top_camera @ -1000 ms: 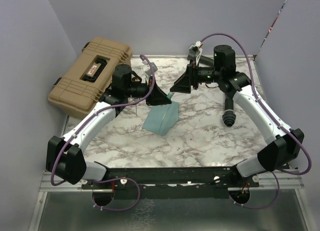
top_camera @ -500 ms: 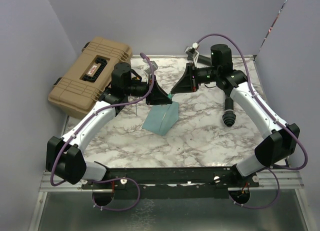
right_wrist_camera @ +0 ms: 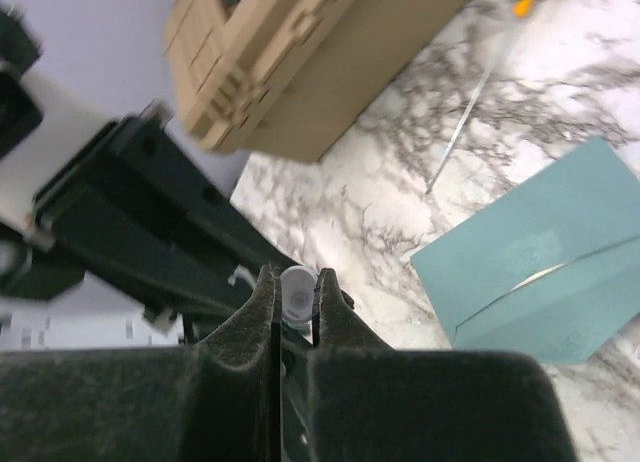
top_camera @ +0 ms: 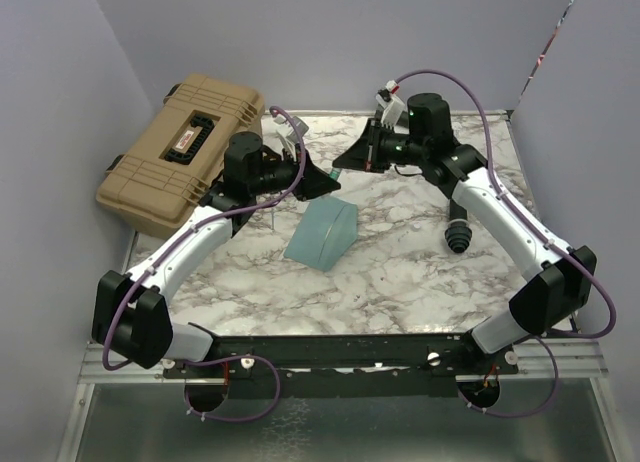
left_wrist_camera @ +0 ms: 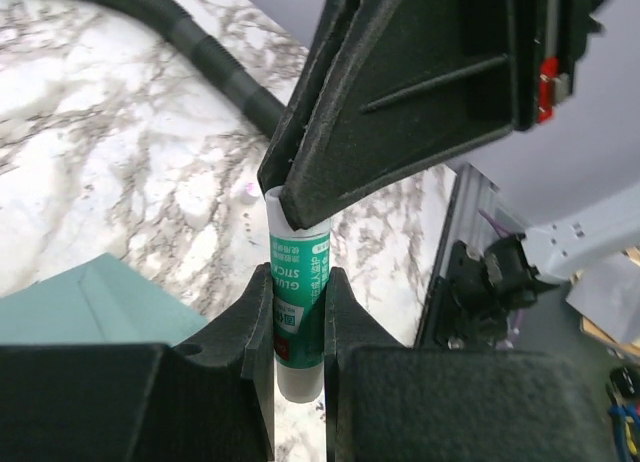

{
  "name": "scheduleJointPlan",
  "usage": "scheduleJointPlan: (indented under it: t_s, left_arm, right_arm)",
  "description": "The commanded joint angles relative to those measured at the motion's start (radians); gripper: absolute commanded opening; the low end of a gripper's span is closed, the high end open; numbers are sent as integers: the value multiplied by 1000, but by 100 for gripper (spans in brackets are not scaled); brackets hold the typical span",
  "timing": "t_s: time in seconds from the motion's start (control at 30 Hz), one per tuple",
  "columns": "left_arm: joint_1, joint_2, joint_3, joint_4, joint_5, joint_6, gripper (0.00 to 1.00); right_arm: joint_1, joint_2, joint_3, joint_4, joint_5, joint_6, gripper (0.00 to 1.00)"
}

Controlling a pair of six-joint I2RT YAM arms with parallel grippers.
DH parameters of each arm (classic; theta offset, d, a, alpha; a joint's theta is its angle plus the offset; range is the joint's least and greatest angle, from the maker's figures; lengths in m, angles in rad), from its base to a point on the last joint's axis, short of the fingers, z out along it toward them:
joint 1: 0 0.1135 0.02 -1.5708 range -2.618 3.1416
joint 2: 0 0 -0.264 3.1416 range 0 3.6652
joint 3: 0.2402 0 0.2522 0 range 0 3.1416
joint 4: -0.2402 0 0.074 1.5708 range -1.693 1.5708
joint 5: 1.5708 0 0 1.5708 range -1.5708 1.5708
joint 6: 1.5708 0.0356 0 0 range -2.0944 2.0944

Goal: Place the letter into the envelope and seal it

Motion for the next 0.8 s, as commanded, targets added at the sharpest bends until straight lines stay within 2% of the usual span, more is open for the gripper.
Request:
scheduleJointPlan:
  t_s: [0.0, 0.07, 0.13, 0.17, 0.23, 0.3, 0.4, 0.57, 0.77]
  left_arm:
    - [1, -38, -39, 124, -166, -32, 0]
    - [1, -46, -50, 129, -202, -27, 0]
    - [0, -47, -54, 128, -209, -22, 0]
    - [1, -46, -57, 124, -210, -19, 0]
    - [2, -45, -67, 119, -201, -8, 0]
    - [3, -47, -83, 119, -206, 2, 0]
    - [4, -51, -96, 115, -215, 19, 0]
    - [5, -58, -99, 143, -189, 9, 0]
    - [5, -63, -101, 165, -95, 2, 0]
  right_arm:
    - [66, -28, -32, -45, 474, 283, 1]
    - [69, -38, -48, -19, 464, 320, 3]
    - [67, -30, -47, 22, 370, 288, 46]
    - [64, -19, -38, 31, 317, 271, 59]
    - [64, -2, -32, 49, 223, 252, 67]
    - [64, 10, -35, 53, 178, 251, 68]
    - [63, 17, -16, 9, 185, 221, 63]
    - [64, 30, -14, -21, 164, 193, 50]
    - [63, 23, -54, 43, 174, 213, 37]
